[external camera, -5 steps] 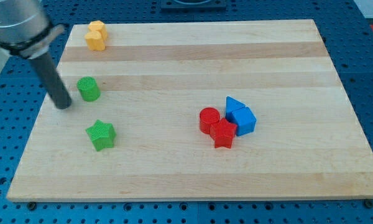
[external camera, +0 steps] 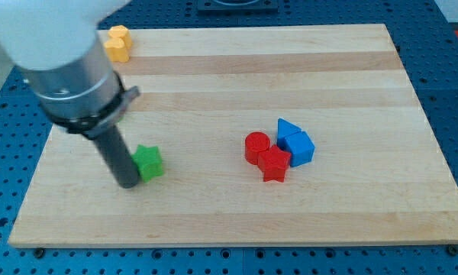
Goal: Push the green star a bit right and up
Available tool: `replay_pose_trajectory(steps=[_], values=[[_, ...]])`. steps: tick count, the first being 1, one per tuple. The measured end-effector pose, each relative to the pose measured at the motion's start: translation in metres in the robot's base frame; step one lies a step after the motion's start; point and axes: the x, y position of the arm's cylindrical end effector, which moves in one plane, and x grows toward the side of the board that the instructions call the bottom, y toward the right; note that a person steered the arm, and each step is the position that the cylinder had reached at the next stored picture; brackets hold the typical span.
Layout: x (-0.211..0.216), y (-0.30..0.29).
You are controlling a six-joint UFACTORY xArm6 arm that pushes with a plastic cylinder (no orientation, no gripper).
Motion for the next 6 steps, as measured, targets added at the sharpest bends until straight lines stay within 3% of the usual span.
replay_pose_trajectory(steps=[1,2,4,5,6], values=[[0.0,0.021],[-0.004,-0.005],[-0.055,-0.012],[-0.055,0.01],[-0.057,-0.01]])
